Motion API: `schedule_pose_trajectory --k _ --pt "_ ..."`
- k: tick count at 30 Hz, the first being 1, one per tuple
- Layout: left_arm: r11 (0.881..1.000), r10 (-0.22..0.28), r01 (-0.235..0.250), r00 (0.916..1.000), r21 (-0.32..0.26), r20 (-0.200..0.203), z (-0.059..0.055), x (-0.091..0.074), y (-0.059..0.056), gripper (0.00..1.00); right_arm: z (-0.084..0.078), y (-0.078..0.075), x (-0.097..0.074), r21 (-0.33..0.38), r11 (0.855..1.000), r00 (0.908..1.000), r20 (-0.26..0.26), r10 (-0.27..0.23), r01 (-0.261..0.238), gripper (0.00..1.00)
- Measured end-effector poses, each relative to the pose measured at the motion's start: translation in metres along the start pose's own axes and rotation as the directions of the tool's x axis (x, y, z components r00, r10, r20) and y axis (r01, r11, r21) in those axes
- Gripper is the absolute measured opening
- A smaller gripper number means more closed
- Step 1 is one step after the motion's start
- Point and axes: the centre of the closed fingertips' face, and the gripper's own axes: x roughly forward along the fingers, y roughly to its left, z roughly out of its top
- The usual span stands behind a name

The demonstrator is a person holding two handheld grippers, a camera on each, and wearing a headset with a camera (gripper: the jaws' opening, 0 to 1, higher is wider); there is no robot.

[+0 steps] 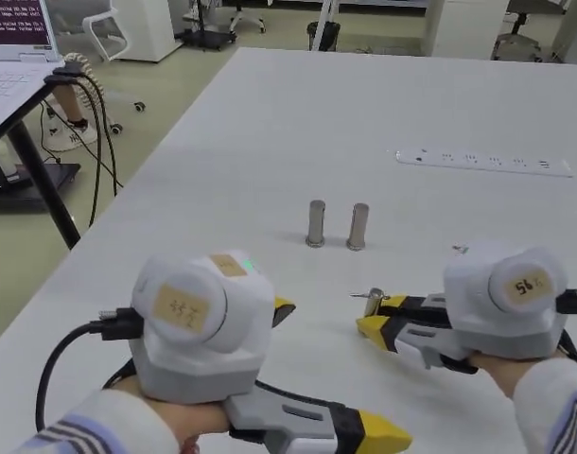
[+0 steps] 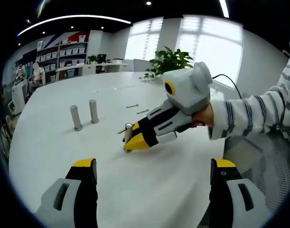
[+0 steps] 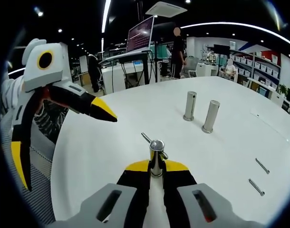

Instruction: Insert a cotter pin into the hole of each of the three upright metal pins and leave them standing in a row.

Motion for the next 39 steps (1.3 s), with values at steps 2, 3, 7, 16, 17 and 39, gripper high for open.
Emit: schedule_pose_trajectory --k 2,3,7,16,17,39 --pt "1.000 0.002 -0.002 1.0000 -0.001 0.001 0.000 0.000 0.000 0.99 0.000 0.001 0.001 0.000 1.000 1.0000 0.000 0.000 0.000 0.04" --pt "1.000 0.002 -0.002 1.0000 -0.001 0.001 0.000 0.000 0.000 0.99 -0.001 0.001 0.001 0.001 1.000 1.0000 -0.002 0.000 0.000 0.04" --pt "1.000 0.001 -0.001 1.0000 -0.001 -0.003 -0.001 0.000 0.000 0.99 -0.002 0.001 0.001 0.008 1.000 0.9999 0.008 -0.006 0.006 0.04" --pt "1.000 -0.003 0.003 0.9997 0.008 -0.025 -0.004 -0.001 -0.001 0.99 -0.002 0.001 0.002 -0.013 1.000 1.0000 0.004 -0.008 0.008 0.05" --pt "1.000 -0.003 0.003 0.9996 0.008 -0.027 -0.004 -0.001 -0.001 0.98 -0.001 0.001 0.001 -0.013 1.000 0.9999 0.007 -0.012 0.012 0.06" --pt "1.000 0.018 -0.015 0.9926 -0.022 0.120 0.029 -0.018 0.014 0.99 0.019 0.005 -0.088 0.061 0.998 0.9965 0.075 -0.038 0.034 0.72"
